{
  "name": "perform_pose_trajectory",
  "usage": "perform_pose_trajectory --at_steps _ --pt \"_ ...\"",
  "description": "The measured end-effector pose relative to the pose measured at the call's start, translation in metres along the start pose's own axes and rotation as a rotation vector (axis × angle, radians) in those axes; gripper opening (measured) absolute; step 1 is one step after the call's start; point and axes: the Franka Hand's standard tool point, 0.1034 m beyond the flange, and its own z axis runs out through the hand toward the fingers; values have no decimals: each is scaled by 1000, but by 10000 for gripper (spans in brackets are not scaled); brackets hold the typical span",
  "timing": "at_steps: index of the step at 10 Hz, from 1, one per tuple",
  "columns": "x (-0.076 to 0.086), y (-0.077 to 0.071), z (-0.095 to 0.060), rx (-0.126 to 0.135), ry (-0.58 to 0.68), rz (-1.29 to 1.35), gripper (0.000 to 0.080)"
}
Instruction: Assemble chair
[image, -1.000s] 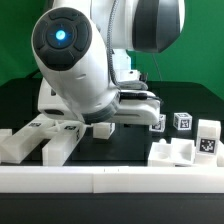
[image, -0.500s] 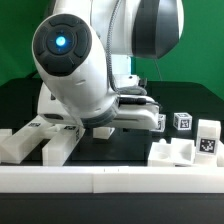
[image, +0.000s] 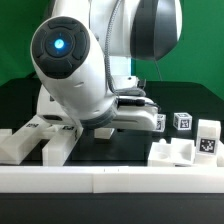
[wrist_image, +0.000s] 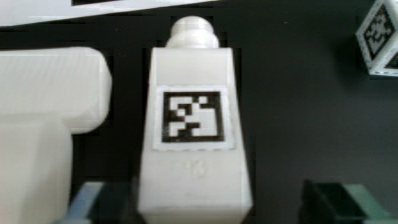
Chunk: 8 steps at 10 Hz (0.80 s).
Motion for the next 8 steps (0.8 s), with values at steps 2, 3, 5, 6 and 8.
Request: perform_pose_trajectory --at_steps 2,3,5,6,8 --pt "0 0 0 0 -1 0 226" --pt "0 0 0 0 0 0 226" --pt "0 0 -1 0 0 -1 52" --pt "-1 -1 -4 0 2 -3 10" --pt "0 -1 -7 1 7 -4 2"
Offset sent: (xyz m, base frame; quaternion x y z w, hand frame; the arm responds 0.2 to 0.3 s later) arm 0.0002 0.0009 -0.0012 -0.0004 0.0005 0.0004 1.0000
